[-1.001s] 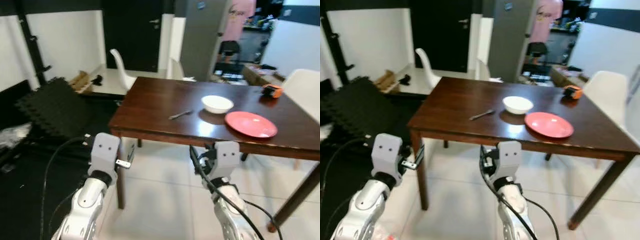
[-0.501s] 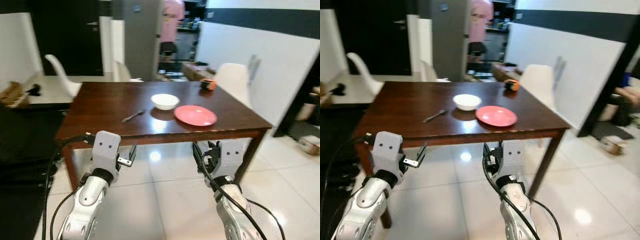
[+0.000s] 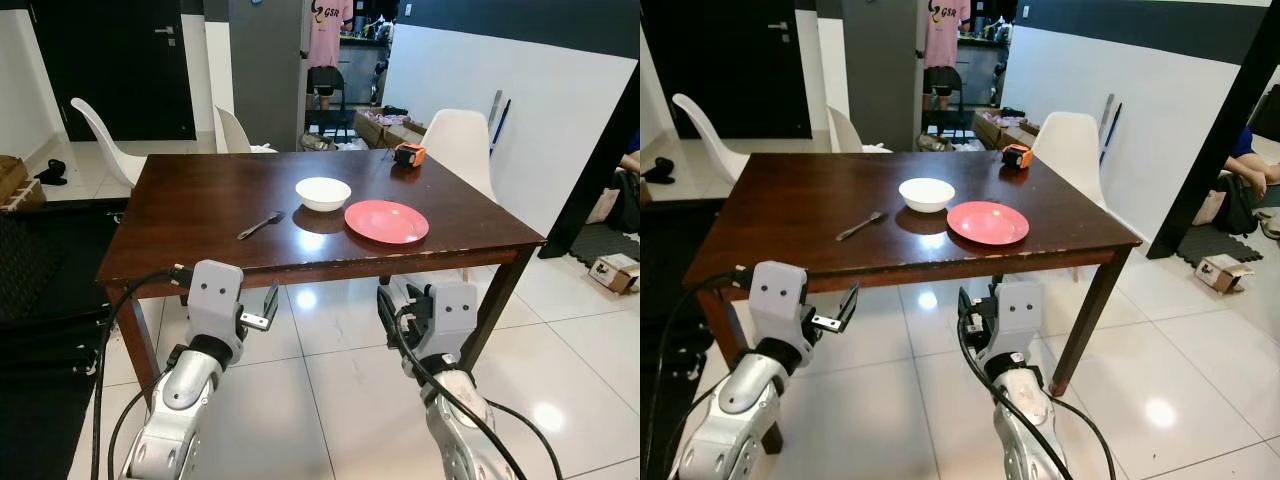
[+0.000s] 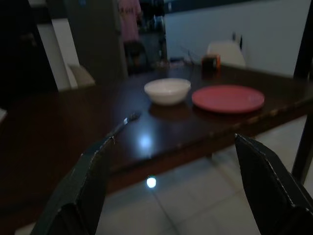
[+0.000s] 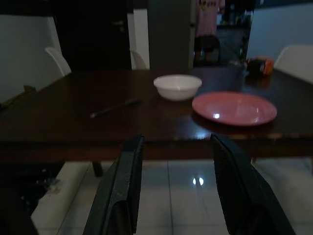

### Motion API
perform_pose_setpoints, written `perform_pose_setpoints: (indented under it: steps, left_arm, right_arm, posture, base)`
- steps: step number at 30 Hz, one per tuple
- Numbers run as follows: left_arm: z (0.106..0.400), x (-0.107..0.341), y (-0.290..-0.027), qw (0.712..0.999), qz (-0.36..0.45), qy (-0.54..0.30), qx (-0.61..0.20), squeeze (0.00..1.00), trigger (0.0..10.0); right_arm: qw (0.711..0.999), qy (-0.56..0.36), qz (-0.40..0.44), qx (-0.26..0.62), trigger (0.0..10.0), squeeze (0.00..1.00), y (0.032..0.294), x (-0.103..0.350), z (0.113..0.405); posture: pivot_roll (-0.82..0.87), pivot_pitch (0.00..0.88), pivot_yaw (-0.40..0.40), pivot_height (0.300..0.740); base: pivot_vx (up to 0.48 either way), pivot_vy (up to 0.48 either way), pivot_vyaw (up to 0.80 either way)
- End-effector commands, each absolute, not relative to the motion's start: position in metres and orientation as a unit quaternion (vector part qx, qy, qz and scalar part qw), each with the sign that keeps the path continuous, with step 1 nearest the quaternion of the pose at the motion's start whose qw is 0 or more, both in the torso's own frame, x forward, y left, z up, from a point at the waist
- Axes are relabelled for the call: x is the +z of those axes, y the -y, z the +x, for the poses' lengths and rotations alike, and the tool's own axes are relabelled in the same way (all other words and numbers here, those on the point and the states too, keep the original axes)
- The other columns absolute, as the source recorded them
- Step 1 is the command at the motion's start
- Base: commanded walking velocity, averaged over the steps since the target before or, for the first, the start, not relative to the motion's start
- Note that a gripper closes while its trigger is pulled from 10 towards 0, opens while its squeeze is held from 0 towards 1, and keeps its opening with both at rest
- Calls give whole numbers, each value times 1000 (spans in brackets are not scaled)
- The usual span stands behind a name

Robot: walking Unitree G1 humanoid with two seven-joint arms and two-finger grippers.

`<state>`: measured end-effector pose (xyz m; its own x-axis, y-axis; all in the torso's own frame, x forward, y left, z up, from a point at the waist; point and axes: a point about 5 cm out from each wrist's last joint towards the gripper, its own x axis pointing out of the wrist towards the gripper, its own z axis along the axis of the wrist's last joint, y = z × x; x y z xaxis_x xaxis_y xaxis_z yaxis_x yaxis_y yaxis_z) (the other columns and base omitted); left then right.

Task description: Setting the table

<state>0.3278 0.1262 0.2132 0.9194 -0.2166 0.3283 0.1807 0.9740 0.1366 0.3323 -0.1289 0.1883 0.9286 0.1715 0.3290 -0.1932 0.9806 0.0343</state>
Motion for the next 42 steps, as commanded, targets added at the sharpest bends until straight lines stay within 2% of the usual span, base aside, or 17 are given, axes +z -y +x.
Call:
perform_pose_setpoints:
  steps: [1,42]
  left_arm:
    - [327,210,-126,978,60,169,-102,0,10000]
    - [321,205,-103,971,73,174,-147,0,10000]
  right_arm:
    - [979,174,39,100,10000,0,126,191,331]
    - [979,175,41,99,10000,0,126,191,330]
  posture:
    - [41,52,30,740]
    - [32,56,34,740]
  base:
    - [480,0,0]
    - [464,0,0]
